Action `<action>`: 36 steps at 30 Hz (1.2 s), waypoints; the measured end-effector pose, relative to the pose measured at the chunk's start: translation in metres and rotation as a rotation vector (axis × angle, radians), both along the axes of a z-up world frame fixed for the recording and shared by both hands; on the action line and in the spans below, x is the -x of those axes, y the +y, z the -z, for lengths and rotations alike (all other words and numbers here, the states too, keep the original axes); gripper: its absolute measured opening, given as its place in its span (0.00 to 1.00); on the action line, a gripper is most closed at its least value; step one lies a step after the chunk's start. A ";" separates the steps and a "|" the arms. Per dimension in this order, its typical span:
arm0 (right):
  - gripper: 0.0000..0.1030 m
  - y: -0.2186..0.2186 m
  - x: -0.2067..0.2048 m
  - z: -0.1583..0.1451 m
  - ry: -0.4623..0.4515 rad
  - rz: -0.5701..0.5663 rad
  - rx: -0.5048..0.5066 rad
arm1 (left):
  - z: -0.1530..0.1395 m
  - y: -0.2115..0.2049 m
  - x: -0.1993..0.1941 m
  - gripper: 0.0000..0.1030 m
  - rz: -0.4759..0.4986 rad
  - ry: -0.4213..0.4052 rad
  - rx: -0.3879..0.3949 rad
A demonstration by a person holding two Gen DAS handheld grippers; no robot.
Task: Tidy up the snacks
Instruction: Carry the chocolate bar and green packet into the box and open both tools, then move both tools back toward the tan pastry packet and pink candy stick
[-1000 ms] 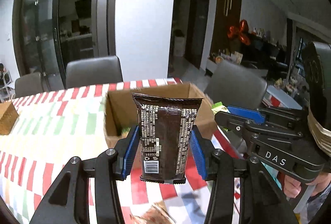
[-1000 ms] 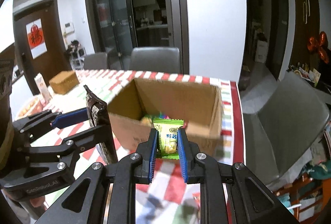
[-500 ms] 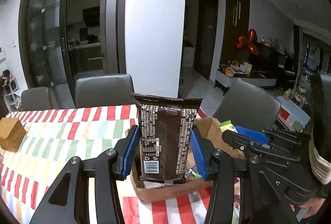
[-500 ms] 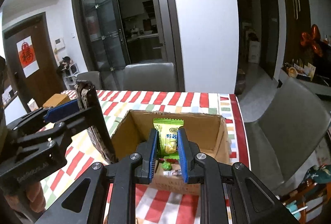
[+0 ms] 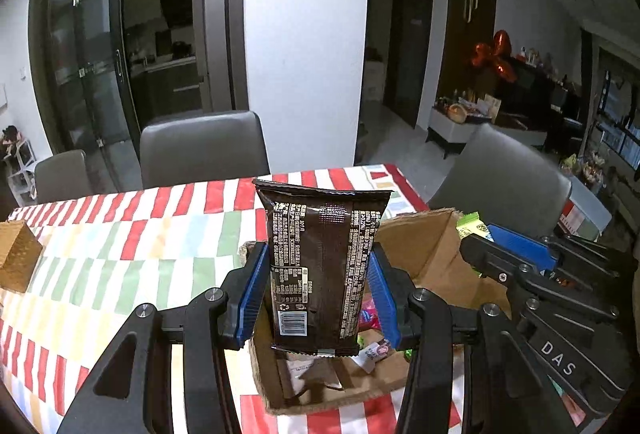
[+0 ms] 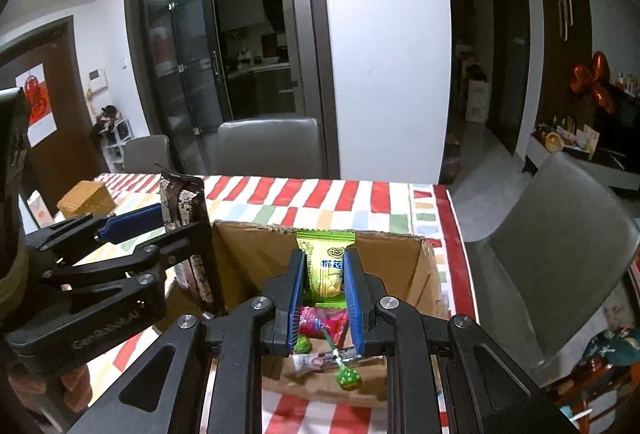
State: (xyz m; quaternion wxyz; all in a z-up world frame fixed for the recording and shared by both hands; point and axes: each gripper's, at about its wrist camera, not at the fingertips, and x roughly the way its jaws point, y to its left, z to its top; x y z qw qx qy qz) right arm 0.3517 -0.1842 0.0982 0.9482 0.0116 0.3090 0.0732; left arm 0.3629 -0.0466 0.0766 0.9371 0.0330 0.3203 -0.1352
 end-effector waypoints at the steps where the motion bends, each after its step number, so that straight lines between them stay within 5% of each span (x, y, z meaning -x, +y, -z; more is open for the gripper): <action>1: 0.20 0.000 -0.003 0.003 0.004 0.004 0.002 | 0.003 -0.002 -0.004 0.47 -0.002 0.006 0.000; 6: 0.24 -0.005 -0.011 0.011 0.021 0.016 0.009 | 0.009 -0.004 -0.010 0.48 -0.020 0.029 0.000; 8: 0.48 -0.005 -0.010 0.011 0.021 0.024 0.011 | 0.010 -0.001 -0.006 0.51 -0.028 0.030 -0.003; 36: 0.55 -0.001 0.112 0.029 0.040 -0.048 0.126 | 0.043 0.020 0.154 0.70 -0.092 0.040 -0.050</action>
